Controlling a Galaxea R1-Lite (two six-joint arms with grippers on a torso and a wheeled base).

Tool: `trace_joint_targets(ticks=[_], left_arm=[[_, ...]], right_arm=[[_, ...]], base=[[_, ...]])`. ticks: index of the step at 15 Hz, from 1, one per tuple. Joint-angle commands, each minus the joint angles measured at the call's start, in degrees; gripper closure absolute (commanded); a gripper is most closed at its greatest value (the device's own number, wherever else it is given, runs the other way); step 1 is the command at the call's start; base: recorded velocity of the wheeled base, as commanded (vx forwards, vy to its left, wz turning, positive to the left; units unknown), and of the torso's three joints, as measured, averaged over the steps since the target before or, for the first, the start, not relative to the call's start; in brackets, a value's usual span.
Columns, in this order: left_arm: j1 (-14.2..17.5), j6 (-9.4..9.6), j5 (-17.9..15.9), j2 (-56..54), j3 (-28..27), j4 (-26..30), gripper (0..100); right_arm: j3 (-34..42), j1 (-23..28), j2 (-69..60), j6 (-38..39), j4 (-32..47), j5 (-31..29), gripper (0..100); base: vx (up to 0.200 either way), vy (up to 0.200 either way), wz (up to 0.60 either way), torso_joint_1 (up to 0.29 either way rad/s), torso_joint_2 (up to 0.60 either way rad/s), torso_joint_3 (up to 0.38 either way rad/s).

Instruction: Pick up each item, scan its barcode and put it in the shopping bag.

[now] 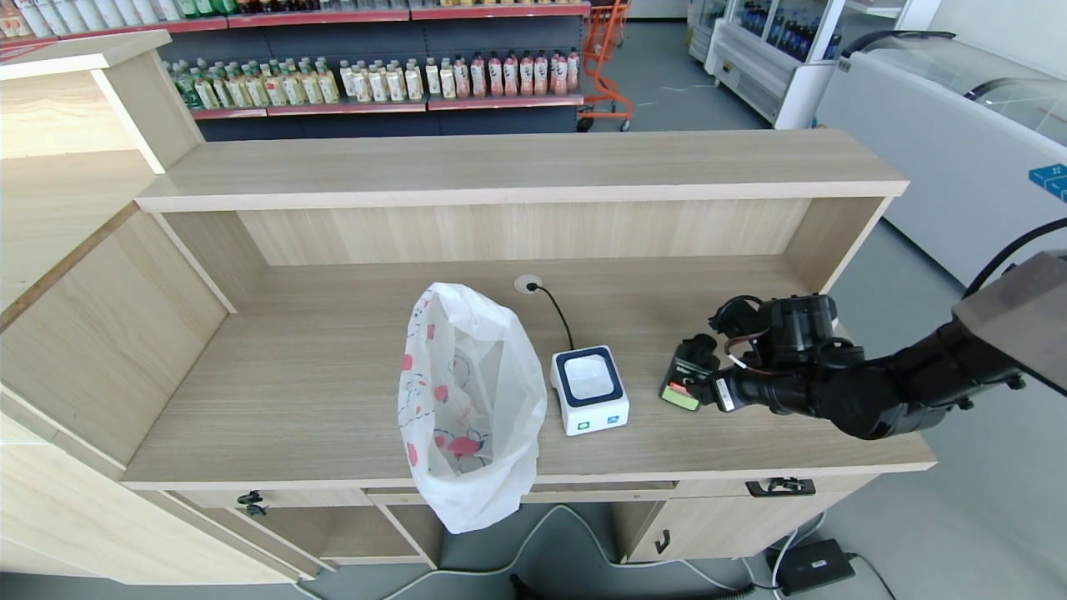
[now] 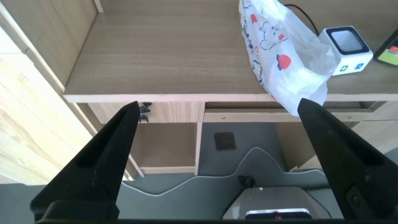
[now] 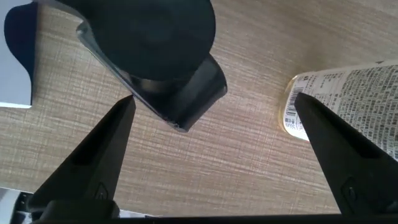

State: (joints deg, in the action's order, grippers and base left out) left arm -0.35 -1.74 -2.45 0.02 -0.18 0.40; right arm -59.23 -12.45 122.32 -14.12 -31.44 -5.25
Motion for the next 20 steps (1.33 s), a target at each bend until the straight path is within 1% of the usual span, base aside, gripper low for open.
trace_joint_targets(ticks=[1, 2, 4, 7, 10, 11, 16, 20], left_arm=[[0.00, -0.01, -0.01, -0.02, 0.01, -0.05, 0], [0.00, -0.01, -0.01, -0.02, 0.01, -0.05, 0], [0.00, -0.01, -0.01, -0.02, 0.01, 0.04, 0], [0.00, -0.01, 0.08, -0.02, 0.01, -0.05, 0], [0.00, -0.01, -0.01, -0.02, 0.01, 0.04, 0], [0.00, -0.01, -0.01, -0.02, 0.01, -0.05, 0], [0.00, -0.01, 0.08, -0.02, 0.01, -0.05, 0], [0.00, -0.01, -0.01, -0.02, 0.01, -0.05, 0]], right_arm=[[-1.59, -0.65, 1.52, 0.67, -0.38, -0.02, 0], [-1.85, -1.18, 2.04, 1.90, -1.78, 0.16, 0], [-1.85, -1.53, 3.28, 3.57, -4.33, 3.58, 0], [-1.85, -1.79, 4.68, 3.75, -7.14, 7.19, 0], [-2.73, -2.32, 6.26, 3.83, -8.64, 7.36, 0], [-2.73, -2.41, 6.44, 3.83, -8.64, 7.45, 100], [-5.19, -2.58, 8.64, 3.31, -8.73, 7.36, 100], [-2.90, -2.32, 8.20, 2.69, -13.30, 6.92, 100]], base=[[0.000, 0.000, 0.00, 0.000, 0.00, 0.000], [0.000, 0.000, 0.00, 0.000, 0.00, 0.000], [0.000, 0.000, 0.00, 0.000, 0.00, 0.000], [0.000, 0.000, 0.00, 0.000, 0.00, 0.000], [0.000, 0.000, 0.00, 0.000, 0.00, 0.000], [0.000, 0.000, 0.00, 0.000, 0.00, 0.000], [0.000, 0.000, 0.00, 0.000, 0.00, 0.000], [0.000, 0.000, 0.00, 0.000, 0.00, 0.000]])
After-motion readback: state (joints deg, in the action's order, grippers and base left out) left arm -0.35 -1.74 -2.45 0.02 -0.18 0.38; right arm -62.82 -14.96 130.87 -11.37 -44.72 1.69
